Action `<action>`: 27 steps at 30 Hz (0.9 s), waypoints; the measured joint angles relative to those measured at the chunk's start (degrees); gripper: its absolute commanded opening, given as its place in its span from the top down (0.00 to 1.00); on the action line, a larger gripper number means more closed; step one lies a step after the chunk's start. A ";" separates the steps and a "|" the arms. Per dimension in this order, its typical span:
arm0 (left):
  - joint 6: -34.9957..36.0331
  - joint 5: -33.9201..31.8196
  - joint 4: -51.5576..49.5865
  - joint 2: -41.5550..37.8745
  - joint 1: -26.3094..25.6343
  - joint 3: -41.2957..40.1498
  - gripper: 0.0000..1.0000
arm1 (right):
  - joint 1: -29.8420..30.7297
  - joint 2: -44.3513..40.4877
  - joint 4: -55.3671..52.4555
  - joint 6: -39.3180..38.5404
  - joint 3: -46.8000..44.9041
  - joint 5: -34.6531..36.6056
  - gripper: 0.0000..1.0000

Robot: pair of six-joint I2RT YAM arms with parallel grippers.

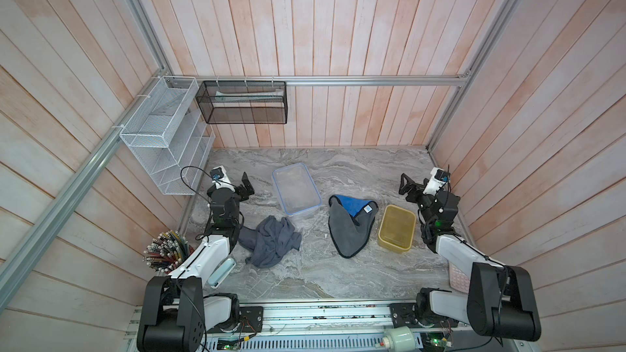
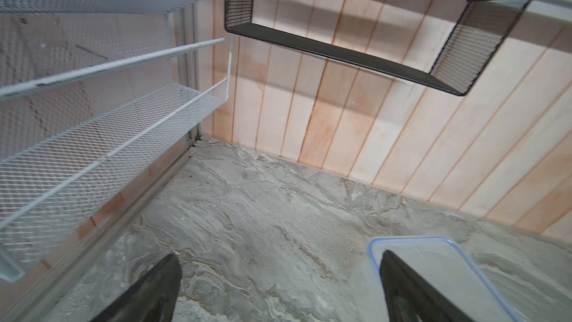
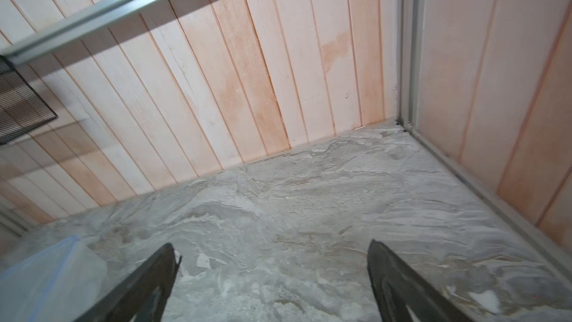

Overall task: Wipe the insides of the lunch boxes
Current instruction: Adjust the lunch box at the center of the board.

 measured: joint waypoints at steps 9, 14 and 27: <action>-4.20 -4.57 -7.69 0.63 -12.37 3.61 0.00 | 5.20 9.01 5.25 20.24 3.85 -10.03 0.17; -8.41 -4.74 -9.81 3.98 -15.56 4.22 0.00 | 14.38 16.85 7.91 26.16 12.02 -12.09 0.25; -15.32 -0.83 -13.55 8.57 -16.02 5.66 0.00 | 26.10 35.87 13.84 42.42 22.97 -16.13 0.33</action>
